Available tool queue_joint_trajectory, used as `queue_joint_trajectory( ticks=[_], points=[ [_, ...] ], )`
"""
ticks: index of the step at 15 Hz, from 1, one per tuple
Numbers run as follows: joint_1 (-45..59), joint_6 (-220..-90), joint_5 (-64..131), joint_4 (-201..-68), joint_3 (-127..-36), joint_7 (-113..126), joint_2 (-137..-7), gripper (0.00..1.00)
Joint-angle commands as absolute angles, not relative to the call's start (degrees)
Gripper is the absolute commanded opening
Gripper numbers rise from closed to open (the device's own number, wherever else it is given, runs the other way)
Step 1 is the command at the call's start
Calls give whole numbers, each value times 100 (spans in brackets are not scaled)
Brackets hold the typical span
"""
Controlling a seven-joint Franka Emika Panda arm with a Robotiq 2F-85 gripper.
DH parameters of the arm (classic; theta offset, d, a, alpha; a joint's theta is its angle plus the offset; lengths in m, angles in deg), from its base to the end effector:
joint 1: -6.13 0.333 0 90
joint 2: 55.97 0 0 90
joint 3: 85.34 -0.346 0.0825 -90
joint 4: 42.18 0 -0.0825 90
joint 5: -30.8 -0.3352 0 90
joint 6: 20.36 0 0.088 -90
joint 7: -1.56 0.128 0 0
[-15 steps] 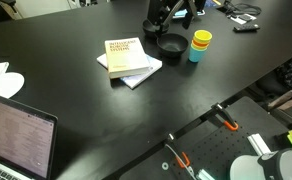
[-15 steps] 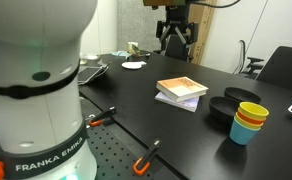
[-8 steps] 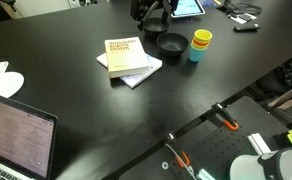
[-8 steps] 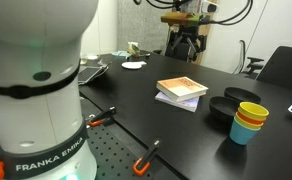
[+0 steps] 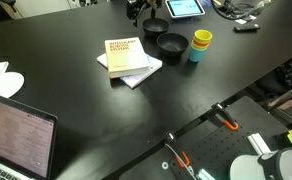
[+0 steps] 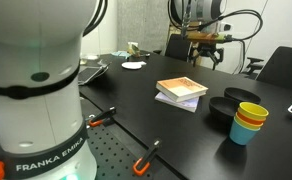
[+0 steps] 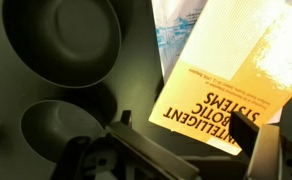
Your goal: Put the furthest black bowl in the closest black bowl
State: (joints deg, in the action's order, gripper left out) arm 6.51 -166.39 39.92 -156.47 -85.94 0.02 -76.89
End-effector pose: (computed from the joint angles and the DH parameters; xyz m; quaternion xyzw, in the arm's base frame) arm 0.6057 0.0102 0.3378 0.9909 0.0827 0.0939 0.0491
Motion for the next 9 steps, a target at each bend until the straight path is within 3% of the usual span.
queue_joint_trajectory(
  ticks=[1,9],
  points=[
    [499,-16227,3944,-14215,-8628,-851,-8739,100],
    [14,-15248,4018,-12122,-8593,-2205,-10174,100]
  ],
)
